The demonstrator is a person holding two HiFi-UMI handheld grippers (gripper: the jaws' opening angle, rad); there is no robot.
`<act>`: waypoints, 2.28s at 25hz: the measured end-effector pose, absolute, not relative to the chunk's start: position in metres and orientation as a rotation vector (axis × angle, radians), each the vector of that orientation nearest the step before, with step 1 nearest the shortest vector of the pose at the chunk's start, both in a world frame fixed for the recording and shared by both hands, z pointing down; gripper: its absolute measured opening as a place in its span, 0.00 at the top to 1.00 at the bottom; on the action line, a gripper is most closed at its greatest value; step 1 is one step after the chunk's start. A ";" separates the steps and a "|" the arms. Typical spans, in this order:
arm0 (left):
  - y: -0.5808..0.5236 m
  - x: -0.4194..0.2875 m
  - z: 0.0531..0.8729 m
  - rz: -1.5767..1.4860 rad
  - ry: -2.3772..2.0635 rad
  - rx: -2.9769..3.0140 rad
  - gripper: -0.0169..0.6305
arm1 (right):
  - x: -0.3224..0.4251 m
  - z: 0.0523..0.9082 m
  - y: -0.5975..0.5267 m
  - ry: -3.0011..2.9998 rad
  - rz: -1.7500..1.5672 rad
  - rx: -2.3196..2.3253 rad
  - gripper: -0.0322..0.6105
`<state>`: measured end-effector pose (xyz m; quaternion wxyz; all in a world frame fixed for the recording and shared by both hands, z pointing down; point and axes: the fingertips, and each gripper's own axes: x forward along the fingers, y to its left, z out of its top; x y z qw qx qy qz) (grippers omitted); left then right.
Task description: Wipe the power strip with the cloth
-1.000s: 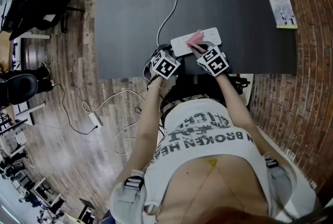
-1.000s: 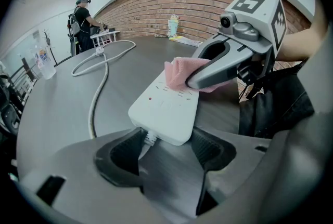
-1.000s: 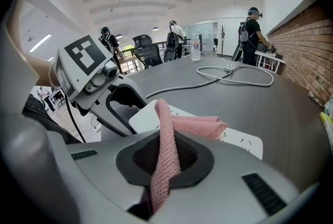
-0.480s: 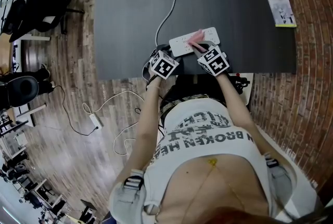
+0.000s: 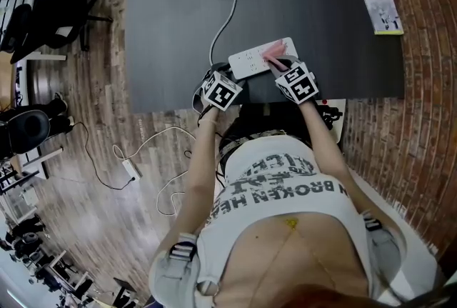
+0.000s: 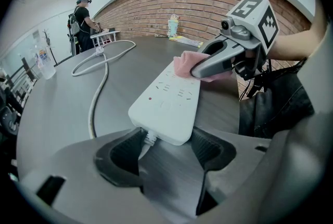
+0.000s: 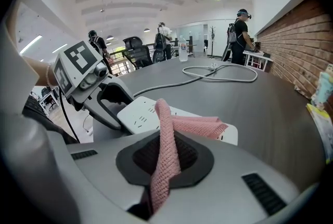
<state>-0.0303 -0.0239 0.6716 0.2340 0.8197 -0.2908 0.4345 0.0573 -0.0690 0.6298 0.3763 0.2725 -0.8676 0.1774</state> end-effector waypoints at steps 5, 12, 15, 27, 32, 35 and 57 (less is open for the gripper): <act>-0.023 -0.030 0.671 1.195 -0.796 2.249 0.54 | 0.067 0.629 -0.072 -2.221 0.480 0.738 0.93; -0.023 -0.031 0.672 1.197 -0.794 2.247 0.54 | 0.067 0.629 -0.072 -2.218 0.468 0.750 0.93; -0.024 -0.030 0.671 1.192 -0.794 2.253 0.54 | 0.068 0.629 -0.072 -2.213 0.461 0.755 0.93; -0.025 -0.033 0.674 1.198 -0.806 2.254 0.54 | 0.089 0.630 -0.081 -2.163 0.476 0.821 0.93; -0.025 -0.033 0.674 1.195 -0.804 2.259 0.54 | 0.100 0.631 -0.085 -2.134 0.468 0.858 0.92; -0.025 -0.032 0.674 1.194 -0.799 2.262 0.54 | 0.103 0.630 -0.086 -2.135 0.488 0.867 0.93; -0.026 -0.035 0.676 1.201 -0.808 2.260 0.54 | 0.145 0.630 -0.102 -2.006 0.435 1.082 0.93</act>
